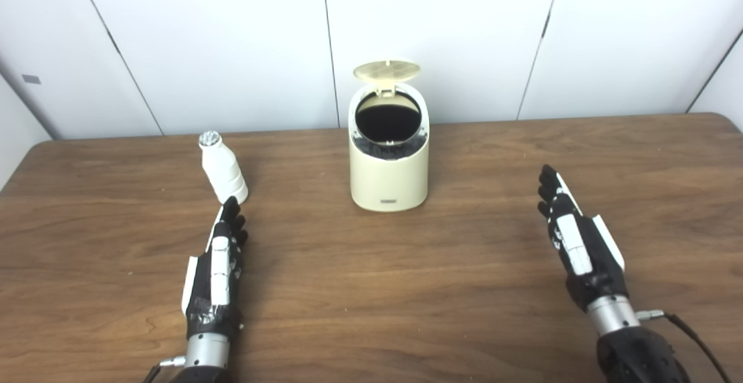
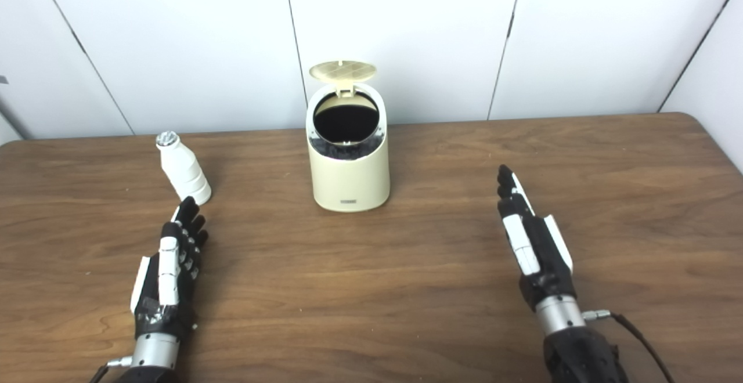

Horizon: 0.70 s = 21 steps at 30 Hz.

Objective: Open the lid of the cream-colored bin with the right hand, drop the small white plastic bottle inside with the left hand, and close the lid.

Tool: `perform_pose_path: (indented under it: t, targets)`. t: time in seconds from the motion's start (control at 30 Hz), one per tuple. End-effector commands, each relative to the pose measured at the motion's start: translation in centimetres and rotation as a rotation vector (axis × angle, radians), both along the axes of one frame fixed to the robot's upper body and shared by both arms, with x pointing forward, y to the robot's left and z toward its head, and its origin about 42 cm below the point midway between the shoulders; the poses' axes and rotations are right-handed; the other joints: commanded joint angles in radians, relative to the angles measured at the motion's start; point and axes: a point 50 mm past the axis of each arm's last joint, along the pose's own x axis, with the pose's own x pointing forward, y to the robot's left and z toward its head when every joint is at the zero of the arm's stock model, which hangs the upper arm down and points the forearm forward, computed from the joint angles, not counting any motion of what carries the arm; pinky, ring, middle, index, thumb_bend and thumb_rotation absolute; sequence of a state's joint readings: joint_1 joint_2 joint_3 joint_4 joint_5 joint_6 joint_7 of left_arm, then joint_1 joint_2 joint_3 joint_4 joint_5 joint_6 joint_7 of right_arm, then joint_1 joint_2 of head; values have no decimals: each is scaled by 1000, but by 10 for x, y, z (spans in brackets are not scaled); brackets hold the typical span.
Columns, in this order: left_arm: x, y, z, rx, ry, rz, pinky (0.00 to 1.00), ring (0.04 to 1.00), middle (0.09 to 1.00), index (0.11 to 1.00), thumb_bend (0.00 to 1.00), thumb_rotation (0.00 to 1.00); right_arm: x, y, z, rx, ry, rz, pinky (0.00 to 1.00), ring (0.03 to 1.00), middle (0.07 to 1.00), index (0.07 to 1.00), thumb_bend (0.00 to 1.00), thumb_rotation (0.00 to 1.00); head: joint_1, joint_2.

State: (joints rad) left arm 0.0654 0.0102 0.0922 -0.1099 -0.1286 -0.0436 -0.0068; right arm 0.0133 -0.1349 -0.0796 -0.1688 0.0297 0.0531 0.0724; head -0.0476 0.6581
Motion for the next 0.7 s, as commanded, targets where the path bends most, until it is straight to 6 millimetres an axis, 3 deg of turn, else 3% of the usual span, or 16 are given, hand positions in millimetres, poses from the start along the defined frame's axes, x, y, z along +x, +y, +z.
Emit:
perform_pose_path:
  t: [0.0, 0.13, 0.37, 0.5, 0.67]
  targets:
    - [-4, 4, -6, 13, 17, -2, 1000, 998, 999, 988, 534, 943, 7, 0, 9, 10, -105, -20, 1000, 1000, 1000, 975, 621, 944, 3, -1]
    - [-5, 3, -6, 15, 19, -2, 1000, 1000, 1000, 991, 522, 951, 8, 0, 1, 29, -119, -34, 1000, 1000, 1000, 978, 629, 935, 31, -3]
    - [-8, -2, -6, 22, 10, -15, 994, 989, 994, 987, 544, 954, 7, -9, -9, 41, -117, -43, 1000, 1000, 1000, 991, 608, 912, 173, -19]
    - [-12, -6, -9, 17, 14, -6, 984, 974, 986, 979, 536, 933, 6, -15, -15, 65, -110, -37, 1000, 1000, 1000, 993, 654, 878, 233, -35]
    - [-13, -11, -11, 18, 24, 3, 989, 983, 993, 982, 551, 918, 3, -17, -7, 99, -116, -13, 1000, 1000, 1000, 999, 647, 854, 290, -44]
